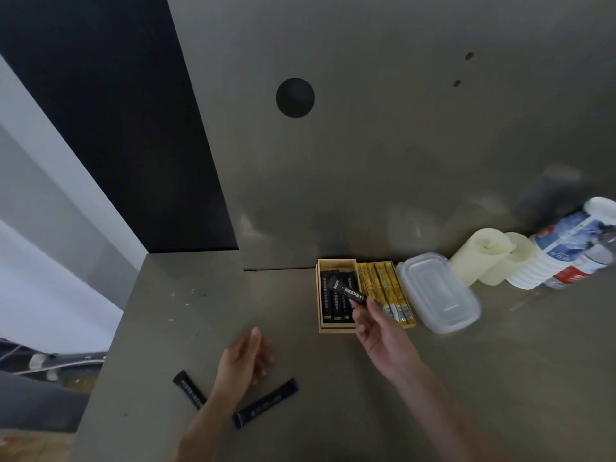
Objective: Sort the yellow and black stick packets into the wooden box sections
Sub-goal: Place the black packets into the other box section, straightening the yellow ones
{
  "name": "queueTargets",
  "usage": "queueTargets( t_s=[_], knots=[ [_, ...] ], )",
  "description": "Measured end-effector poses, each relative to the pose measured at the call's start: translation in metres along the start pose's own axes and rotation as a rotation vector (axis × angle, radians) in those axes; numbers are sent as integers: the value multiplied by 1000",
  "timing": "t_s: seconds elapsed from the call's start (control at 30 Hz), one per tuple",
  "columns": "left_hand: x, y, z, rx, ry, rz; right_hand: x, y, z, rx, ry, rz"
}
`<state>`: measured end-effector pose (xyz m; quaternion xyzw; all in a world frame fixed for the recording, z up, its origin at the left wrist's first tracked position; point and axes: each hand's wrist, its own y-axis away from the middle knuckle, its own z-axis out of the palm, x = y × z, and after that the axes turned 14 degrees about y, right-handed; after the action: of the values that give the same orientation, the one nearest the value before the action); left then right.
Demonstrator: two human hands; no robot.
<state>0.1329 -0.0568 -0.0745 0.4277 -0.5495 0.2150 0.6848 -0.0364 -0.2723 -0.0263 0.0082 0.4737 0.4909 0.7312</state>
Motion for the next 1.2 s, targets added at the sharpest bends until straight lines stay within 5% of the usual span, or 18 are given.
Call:
queueTargets(
  t_s=[0.2, 0.4, 0.6, 1.07, 1.2],
  knots=[
    [-11, -9, -5, 40, 48, -10, -14, -10, -16, 157, 192, -46],
    [-13, -7, -2, 34, 33, 10, -32, -25, -15, 425, 967, -329],
    [-11, -4, -1, 32, 36, 27, -48, -43, -1, 252, 1619, -491],
    [-13, -7, -3, 19, 43, -10, -32, -69, -5, 146, 1889, -580],
    [-7, -5, -5, -11, 35, -33, -26, -63, -5, 235, 1863, -637]
  ],
)
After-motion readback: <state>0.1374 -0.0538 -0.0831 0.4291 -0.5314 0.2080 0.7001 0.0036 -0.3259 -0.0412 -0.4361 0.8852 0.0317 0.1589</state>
